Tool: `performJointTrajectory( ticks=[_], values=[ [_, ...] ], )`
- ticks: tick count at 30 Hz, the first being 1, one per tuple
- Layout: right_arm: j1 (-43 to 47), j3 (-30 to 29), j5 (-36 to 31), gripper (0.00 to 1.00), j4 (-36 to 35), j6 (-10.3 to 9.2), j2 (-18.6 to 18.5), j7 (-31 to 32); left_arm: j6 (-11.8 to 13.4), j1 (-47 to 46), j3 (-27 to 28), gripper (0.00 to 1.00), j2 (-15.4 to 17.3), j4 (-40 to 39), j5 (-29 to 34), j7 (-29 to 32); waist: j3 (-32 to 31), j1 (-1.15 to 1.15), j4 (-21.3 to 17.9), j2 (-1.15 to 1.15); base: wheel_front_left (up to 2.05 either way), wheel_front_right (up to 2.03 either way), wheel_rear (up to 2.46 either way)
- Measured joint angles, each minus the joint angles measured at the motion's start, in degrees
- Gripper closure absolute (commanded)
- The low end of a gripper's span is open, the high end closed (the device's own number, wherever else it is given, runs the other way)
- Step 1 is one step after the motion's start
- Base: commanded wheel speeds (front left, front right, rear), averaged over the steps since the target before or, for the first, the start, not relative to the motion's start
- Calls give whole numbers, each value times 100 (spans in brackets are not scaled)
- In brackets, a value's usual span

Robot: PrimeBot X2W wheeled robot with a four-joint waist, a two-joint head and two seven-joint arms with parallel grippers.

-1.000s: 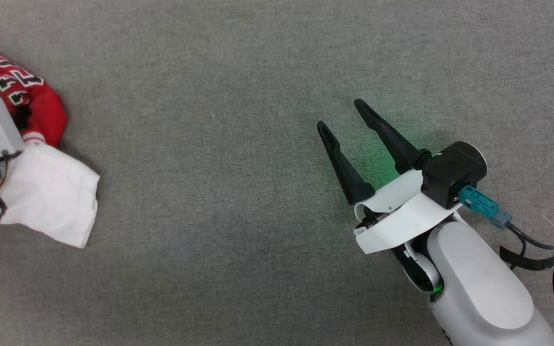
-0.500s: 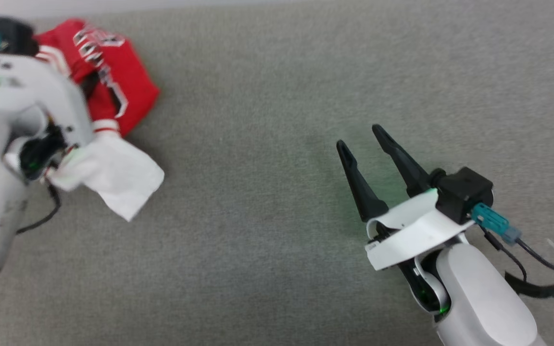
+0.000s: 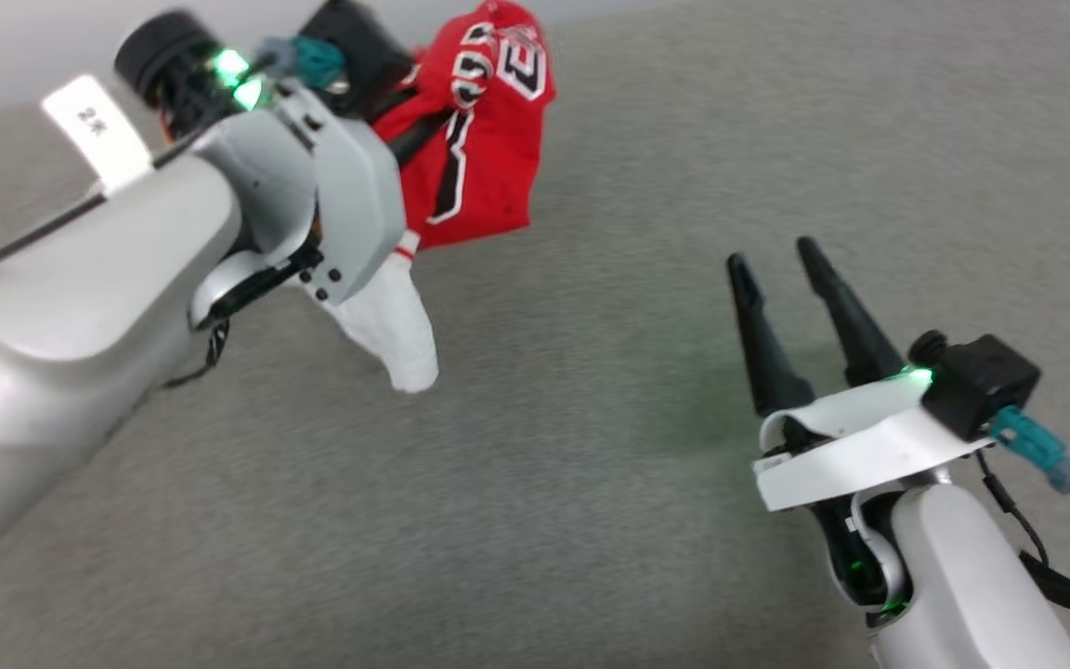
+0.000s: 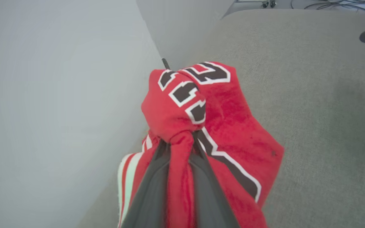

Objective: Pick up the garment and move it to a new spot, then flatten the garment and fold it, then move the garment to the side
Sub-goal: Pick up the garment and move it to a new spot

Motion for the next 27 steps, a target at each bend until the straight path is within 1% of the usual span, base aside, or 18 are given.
performJointTrajectory(
  ticks=[2, 4, 7, 8, 10, 13, 15, 19, 22, 27],
  values=[
    [20, -122, 27, 0, -54, 0, 13, 0, 0, -154, -109, 100, -23, -141, 285, -42, 38, 0, -186, 0, 0, 0, 0],
    [86, -268, 70, 0, -122, 0, 23, 0, 1, -173, -119, 100, -122, -389, 506, -54, 83, 0, -367, 0, 0, 0, 0],
    [130, -389, 183, 0, -180, 0, 25, 0, -1, 240, -143, 100, -269, -1096, 1371, 292, 159, 0, -616, 0, 0, 0, 0],
    [130, -392, 248, 0, -200, 0, 24, -1, -1, 437, -153, 100, -269, -1380, 1691, 436, 186, 0, -692, 0, 0, 0, 0],
    [130, -374, 344, 0, -221, 0, 30, 0, -1, 798, -155, 100, -111, -1825, 2158, 698, 241, 0, -840, 0, 0, 0, 0],
    [131, -353, 452, 0, -237, 0, 32, 0, -1, 1204, -151, 100, 201, -2253, 2616, 956, 329, 0, -1035, 0, 0, 0, 0],
    [131, -344, 520, 0, -252, 0, 31, 0, -1, 1365, -156, 100, 347, -2429, 2750, 1045, 389, 0, -1138, 0, 0, 0, 0],
    [129, -313, 613, 0, -290, 0, 32, 0, -1, 1452, -147, 100, 543, -2520, 2807, 1151, 530, 0, -1251, 0, 0, 0, 0],
    [125, -285, 650, 0, -309, 0, 33, 0, 0, 1461, -146, 100, 555, -2439, 2627, 1296, 631, 0, -1283, 0, 0, 0, 0],
    [60, -257, 751, 0, -355, 0, 34, 0, 0, 1458, -130, 100, 553, -2376, 2231, 1762, 784, 0, -1309, 0, 0, 0, 0]
  ],
)
